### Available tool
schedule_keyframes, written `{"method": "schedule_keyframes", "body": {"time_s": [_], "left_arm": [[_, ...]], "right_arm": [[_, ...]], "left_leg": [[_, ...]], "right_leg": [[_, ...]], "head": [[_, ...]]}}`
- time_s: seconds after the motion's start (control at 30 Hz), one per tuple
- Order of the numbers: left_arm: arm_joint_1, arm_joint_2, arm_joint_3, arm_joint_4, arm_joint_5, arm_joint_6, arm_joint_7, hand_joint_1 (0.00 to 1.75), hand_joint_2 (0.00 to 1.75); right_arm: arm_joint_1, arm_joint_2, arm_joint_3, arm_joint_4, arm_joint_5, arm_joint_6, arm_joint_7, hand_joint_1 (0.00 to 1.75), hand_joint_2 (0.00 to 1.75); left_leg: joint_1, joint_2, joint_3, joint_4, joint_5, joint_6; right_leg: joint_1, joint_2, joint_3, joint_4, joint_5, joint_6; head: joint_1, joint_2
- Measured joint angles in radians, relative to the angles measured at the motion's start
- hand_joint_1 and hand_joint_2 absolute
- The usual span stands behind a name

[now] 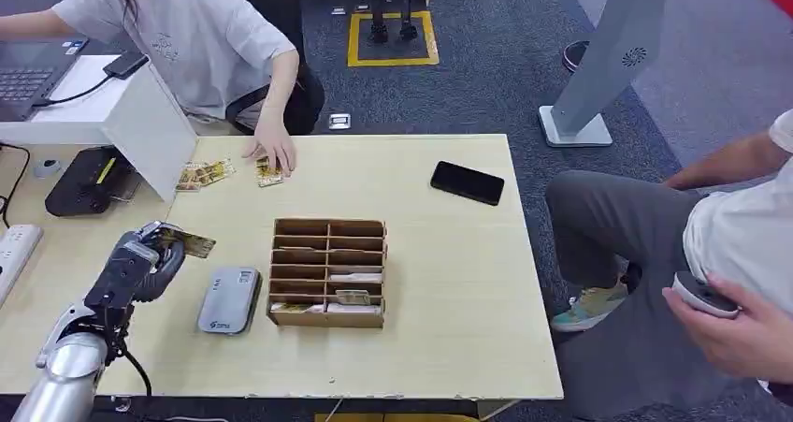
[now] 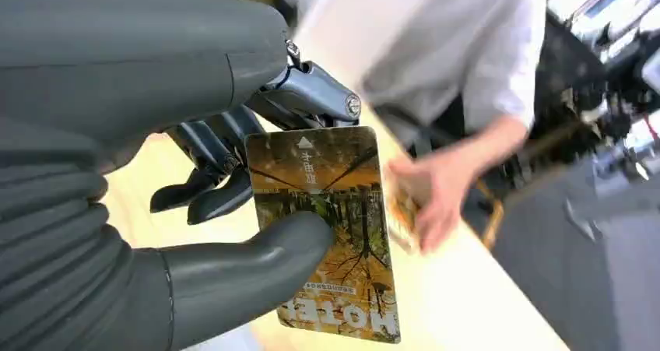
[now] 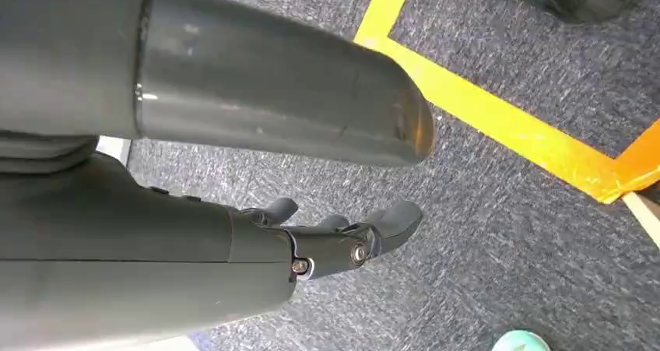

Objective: Pass the card to the sensor for recognition and then transmit it.

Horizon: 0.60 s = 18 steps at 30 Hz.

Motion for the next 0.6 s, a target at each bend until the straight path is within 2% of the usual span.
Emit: {"method": "schedule_keyframes", "body": {"time_s": [0.07,0.17,0.27,0.6], "left_arm": [[0.021,-0.015,0.004,-0.019,0.058,-0.035,0.024,1.75,1.75],[0.047,-0.038,0.005,-0.032,0.044,-0.039,0.069,1.75,1.75],[0.059,-0.056,0.004,-0.032,0.026,-0.025,0.104,1.75,1.75],[0.064,-0.094,0.004,0.004,-0.102,0.082,0.116,1.75,1.75]], "right_arm": [[0.003,0.000,-0.002,0.000,0.000,-0.003,0.006,0.00,0.00],[0.005,0.001,-0.005,0.000,0.000,-0.004,0.012,0.00,0.00],[0.005,0.003,-0.006,0.000,0.000,-0.007,0.008,0.00,0.00],[0.005,0.006,-0.010,0.000,0.000,-0.007,0.017,0.00,0.00]], "left_leg": [[0.000,0.000,0.000,0.000,0.000,0.000],[0.000,-0.001,0.000,0.000,0.000,0.000],[0.000,-0.001,0.000,0.000,0.000,0.000],[0.000,-0.001,0.000,0.000,0.000,0.000]], "right_leg": [[0.000,0.000,0.000,0.000,0.000,0.000],[0.000,0.000,0.000,0.000,0.000,0.000],[0.000,0.000,0.000,0.000,0.000,0.000],[0.000,0.000,0.000,0.000,0.000,0.000]], "head": [[0.000,0.000],[0.000,0.000],[0.000,0.000],[0.001,0.000]]}}
